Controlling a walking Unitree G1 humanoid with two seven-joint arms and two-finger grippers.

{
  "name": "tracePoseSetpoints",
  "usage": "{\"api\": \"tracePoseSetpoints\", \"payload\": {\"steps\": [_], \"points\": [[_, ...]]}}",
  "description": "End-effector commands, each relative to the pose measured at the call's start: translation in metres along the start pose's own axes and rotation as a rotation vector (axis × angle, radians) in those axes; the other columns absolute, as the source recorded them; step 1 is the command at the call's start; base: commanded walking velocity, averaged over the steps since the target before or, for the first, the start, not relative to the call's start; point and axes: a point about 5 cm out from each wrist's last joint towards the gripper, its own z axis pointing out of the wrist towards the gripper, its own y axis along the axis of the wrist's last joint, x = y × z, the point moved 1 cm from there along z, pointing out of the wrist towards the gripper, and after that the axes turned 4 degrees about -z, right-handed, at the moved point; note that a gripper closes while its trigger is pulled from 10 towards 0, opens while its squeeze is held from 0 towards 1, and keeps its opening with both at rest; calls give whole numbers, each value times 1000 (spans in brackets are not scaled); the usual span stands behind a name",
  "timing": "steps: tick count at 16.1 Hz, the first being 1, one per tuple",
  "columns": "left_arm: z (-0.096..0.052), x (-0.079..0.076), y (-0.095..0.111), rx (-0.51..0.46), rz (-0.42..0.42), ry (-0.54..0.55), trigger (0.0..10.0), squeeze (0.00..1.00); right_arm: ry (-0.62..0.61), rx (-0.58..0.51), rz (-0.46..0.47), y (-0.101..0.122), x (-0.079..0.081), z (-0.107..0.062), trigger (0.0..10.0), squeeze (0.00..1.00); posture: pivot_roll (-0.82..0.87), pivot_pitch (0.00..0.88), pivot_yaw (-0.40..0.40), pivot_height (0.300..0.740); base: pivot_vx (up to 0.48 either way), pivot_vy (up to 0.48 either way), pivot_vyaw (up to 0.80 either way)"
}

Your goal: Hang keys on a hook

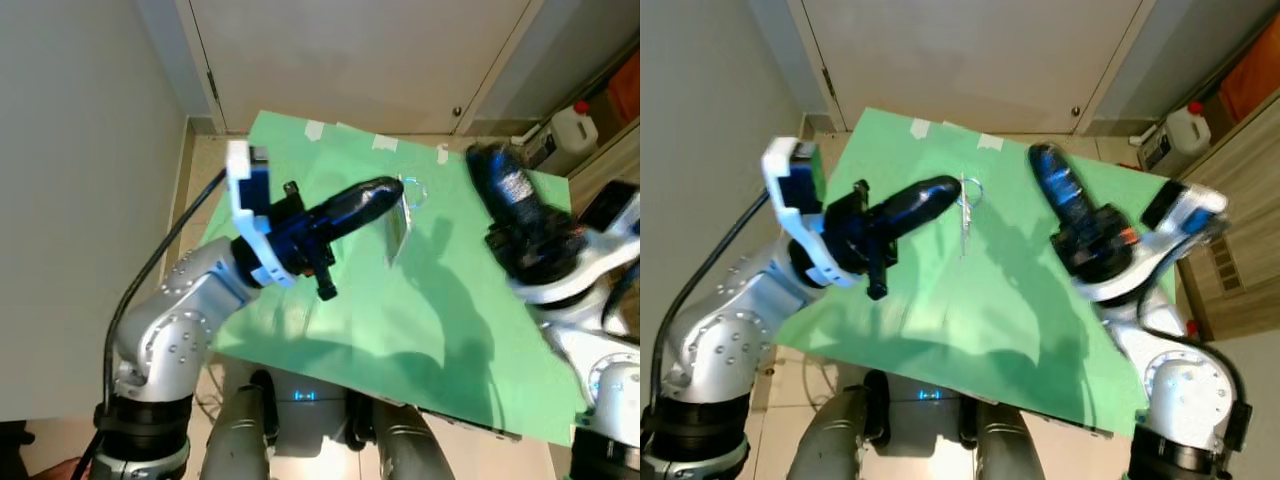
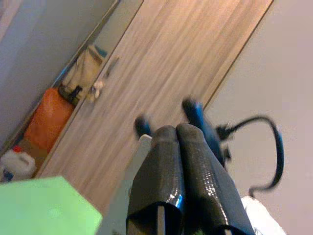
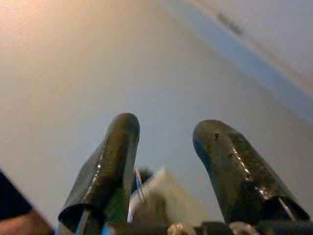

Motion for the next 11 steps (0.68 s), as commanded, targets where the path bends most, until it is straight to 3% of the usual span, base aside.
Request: {"api": "tracePoseSetpoints", "payload": {"steps": [1,3,4,7,11], "points": [[3,-7,9,-22,22,-29,10000,0,5,36,-16,-8,5,7,10000,1000,31,217,-54,740,0,0,0],[5,-8,19,-56,32,-36,10000,0,-19,7,-17,-9,3,15,10000,659,33,212,-52,740,0,0,0],[5,-8,25,-77,36,-40,10000,0,9,-20,-7,-7,6,21,10000,0,37,205,-48,740,0,0,0],[6,-6,33,-99,47,-28,10000,0,121,-88,26,-3,23,33,10000,0,42,195,-40,740,0,0,0],[9,-6,38,-116,44,-28,10000,0,123,-1,-17,-17,27,39,10000,0,46,191,-36,740,0,0,0]]}}
